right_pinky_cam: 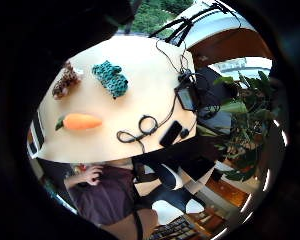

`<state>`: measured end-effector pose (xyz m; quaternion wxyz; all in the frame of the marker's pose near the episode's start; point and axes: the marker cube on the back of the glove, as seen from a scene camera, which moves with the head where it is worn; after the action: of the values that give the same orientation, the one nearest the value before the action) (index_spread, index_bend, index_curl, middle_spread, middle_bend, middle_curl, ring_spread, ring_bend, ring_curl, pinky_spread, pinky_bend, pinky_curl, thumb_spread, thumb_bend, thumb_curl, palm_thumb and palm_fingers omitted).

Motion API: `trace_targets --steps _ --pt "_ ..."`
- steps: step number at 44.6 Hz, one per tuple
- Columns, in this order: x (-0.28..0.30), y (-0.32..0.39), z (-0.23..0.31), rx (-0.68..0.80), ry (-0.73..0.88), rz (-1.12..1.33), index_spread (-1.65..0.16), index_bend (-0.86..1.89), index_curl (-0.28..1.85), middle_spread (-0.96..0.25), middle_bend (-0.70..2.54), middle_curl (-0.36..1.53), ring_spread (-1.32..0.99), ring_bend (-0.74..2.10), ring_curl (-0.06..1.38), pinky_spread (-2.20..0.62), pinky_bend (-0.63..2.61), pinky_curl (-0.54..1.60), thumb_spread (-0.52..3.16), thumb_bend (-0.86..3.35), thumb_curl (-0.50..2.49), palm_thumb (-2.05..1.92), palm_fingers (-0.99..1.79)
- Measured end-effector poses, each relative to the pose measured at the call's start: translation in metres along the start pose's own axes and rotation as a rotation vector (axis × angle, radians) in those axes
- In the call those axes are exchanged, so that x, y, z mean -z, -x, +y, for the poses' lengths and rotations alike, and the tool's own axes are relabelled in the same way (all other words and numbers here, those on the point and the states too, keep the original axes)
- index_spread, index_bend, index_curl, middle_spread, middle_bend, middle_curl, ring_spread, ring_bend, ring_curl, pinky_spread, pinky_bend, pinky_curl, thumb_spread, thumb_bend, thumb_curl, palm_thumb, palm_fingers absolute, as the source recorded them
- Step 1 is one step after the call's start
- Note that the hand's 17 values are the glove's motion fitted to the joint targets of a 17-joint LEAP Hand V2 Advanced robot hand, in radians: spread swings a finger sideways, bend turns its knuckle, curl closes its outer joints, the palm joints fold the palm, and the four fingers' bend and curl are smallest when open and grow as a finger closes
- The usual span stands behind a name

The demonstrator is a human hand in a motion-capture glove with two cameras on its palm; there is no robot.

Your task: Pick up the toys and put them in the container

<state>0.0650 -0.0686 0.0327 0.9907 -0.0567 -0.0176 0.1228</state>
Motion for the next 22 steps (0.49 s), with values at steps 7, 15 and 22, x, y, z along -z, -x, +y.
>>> trace_targets --steps 7,15,22 --pt "-0.032 -0.01 -0.028 -0.048 0.039 0.025 -0.18 0.07 0.18 0.01 0.17 0.23 -0.01 0.53 0.21 0.01 0.83 0.35 1.45 0.08 0.24 -0.04 -0.15" --pt "-0.08 -0.024 -0.065 -0.103 0.059 0.019 -0.17 0.05 0.16 0.04 0.16 0.24 0.01 0.54 0.22 0.02 0.89 0.36 1.34 -0.01 0.24 -0.04 -0.21" --pt "-0.149 -0.041 -0.092 -0.172 0.086 0.053 -0.17 0.04 0.14 0.07 0.16 0.25 0.03 0.54 0.23 0.03 0.93 0.37 1.29 -0.03 0.25 -0.03 -0.21"
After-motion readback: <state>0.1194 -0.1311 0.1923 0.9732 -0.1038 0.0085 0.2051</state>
